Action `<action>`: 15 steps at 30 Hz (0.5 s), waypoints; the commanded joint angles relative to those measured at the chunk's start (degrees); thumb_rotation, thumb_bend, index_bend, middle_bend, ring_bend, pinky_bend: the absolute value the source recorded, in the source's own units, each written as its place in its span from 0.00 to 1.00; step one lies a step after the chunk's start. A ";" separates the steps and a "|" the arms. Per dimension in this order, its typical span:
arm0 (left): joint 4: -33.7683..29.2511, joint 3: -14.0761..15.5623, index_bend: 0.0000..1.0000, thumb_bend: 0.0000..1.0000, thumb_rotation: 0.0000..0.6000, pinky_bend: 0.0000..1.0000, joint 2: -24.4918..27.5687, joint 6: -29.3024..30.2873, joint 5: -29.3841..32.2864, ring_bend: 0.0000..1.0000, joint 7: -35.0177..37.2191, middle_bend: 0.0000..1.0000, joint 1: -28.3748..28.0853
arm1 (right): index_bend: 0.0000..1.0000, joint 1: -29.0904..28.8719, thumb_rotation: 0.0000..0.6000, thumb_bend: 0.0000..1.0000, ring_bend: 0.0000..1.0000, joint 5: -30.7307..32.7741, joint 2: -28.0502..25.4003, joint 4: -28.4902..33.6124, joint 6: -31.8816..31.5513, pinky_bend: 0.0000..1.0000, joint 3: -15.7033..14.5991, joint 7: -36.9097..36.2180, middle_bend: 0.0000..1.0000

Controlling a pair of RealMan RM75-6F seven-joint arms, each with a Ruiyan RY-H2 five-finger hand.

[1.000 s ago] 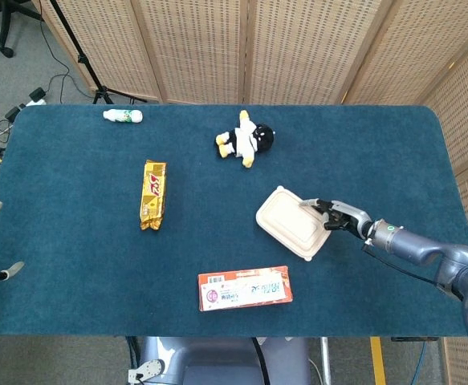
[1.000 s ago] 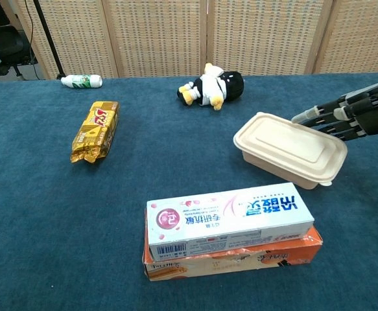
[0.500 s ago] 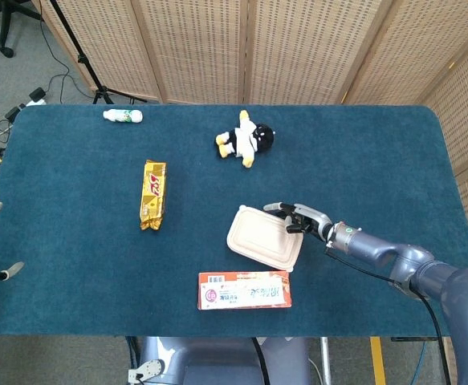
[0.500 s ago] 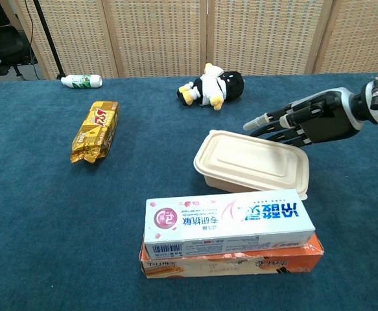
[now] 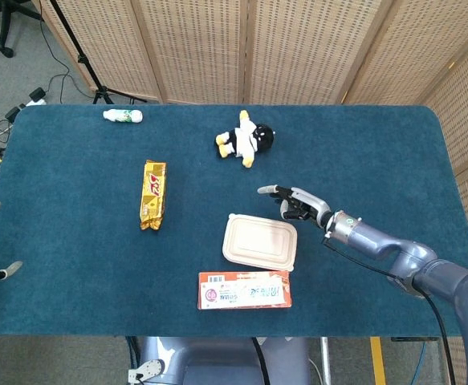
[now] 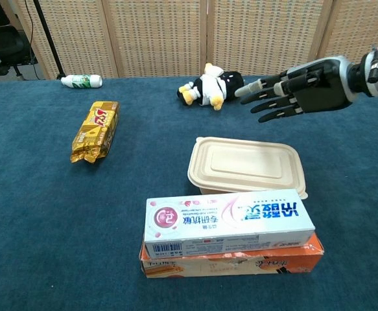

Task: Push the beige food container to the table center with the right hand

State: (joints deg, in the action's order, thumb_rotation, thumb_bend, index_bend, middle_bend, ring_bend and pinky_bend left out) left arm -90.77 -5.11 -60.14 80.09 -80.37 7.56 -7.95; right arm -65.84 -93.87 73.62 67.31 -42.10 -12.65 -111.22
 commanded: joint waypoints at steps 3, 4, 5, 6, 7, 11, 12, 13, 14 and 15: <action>-0.05 0.02 0.00 0.00 1.00 0.00 -0.03 -0.13 0.00 0.00 -0.16 0.00 -0.08 | 0.15 2.77 1.00 0.98 0.00 -3.79 -5.78 3.81 -2.74 0.02 -3.42 6.79 0.05; -0.05 0.04 0.00 0.00 1.00 0.00 -0.04 -0.31 0.06 0.00 -0.24 0.00 -0.15 | 0.16 3.18 1.00 0.98 0.00 -5.37 -6.74 4.33 -3.48 0.02 -4.76 7.22 0.06; -0.07 0.05 0.00 0.00 1.00 0.00 -0.04 -0.37 0.07 0.00 -0.29 0.00 -0.18 | 0.16 3.37 1.00 0.98 0.00 -6.23 -7.19 4.49 -3.83 0.02 -5.51 7.43 0.06; -0.09 0.08 0.00 0.00 1.00 0.00 -0.06 -0.49 0.07 0.00 -0.39 0.00 -0.24 | 0.17 3.66 1.00 0.98 0.00 -7.41 -7.76 4.58 -4.42 0.02 -6.52 7.77 0.07; -0.09 0.10 0.00 0.00 1.00 0.00 -0.09 -0.57 0.06 0.00 -0.47 0.00 -0.28 | 0.17 3.89 1.00 0.98 0.00 -8.21 -8.12 4.59 -4.93 0.02 -7.19 8.07 0.07; -0.40 0.16 0.00 0.00 1.00 0.00 -0.21 -0.70 -0.10 0.00 -1.18 0.00 -0.47 | 0.19 5.97 1.00 0.98 0.00 -13.76 -10.61 4.22 -8.61 0.02 -12.16 12.34 0.09; -0.48 0.15 0.00 0.00 1.00 0.00 -0.23 -0.64 -0.11 0.00 -1.30 0.00 -0.47 | 0.19 6.32 1.00 0.98 0.00 -14.42 -11.07 4.38 -9.22 0.02 -12.86 13.14 0.09; -0.52 0.14 0.00 0.00 1.00 0.00 -0.24 -0.61 -0.08 0.00 -1.37 0.00 -0.47 | 0.19 6.59 1.00 0.98 0.00 -15.12 -11.50 4.55 -9.52 0.02 -13.69 13.93 0.09; -0.54 0.14 0.00 0.00 1.00 0.00 -0.26 -0.63 -0.01 0.00 -1.41 0.00 -0.46 | 0.19 6.92 1.00 0.98 0.00 -15.92 -12.09 4.78 -9.86 0.02 -14.73 14.96 0.09; -0.53 0.14 0.00 0.00 1.00 0.00 -0.28 -0.70 0.05 0.00 -1.47 0.00 -0.48 | 0.19 7.18 1.00 0.98 0.00 -16.31 -12.49 4.92 -10.16 0.02 -15.32 15.66 0.09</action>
State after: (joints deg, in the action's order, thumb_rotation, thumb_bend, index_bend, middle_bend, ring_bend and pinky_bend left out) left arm -91.30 -4.97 -60.41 79.41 -80.35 6.11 -8.42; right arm -59.62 -108.73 62.37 71.83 -51.20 -26.39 -97.17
